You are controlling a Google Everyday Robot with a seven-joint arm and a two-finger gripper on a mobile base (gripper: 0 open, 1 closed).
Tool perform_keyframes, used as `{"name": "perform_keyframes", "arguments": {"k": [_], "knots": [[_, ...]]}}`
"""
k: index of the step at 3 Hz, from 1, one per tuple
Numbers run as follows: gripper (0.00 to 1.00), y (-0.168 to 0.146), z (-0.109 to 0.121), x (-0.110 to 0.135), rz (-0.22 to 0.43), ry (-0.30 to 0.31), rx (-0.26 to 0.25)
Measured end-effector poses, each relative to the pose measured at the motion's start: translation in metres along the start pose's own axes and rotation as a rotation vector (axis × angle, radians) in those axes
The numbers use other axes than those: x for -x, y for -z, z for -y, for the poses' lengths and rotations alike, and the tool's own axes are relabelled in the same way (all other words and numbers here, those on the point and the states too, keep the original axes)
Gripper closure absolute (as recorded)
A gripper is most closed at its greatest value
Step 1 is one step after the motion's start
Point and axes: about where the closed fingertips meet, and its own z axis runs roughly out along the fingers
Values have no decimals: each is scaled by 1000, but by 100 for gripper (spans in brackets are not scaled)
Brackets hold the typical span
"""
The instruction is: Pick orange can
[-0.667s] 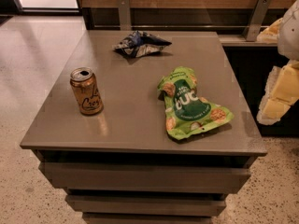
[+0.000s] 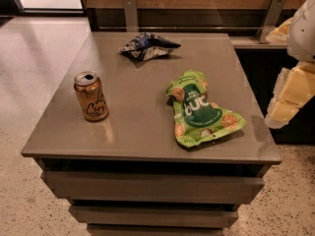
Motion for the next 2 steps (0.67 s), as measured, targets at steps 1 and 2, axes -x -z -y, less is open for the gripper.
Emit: {"name": "perform_keyframes", "arguments": {"k": [1, 2], "knots": [[0, -18, 14, 19, 105, -8, 10], [0, -45, 27, 58, 266, -17, 62]]}}
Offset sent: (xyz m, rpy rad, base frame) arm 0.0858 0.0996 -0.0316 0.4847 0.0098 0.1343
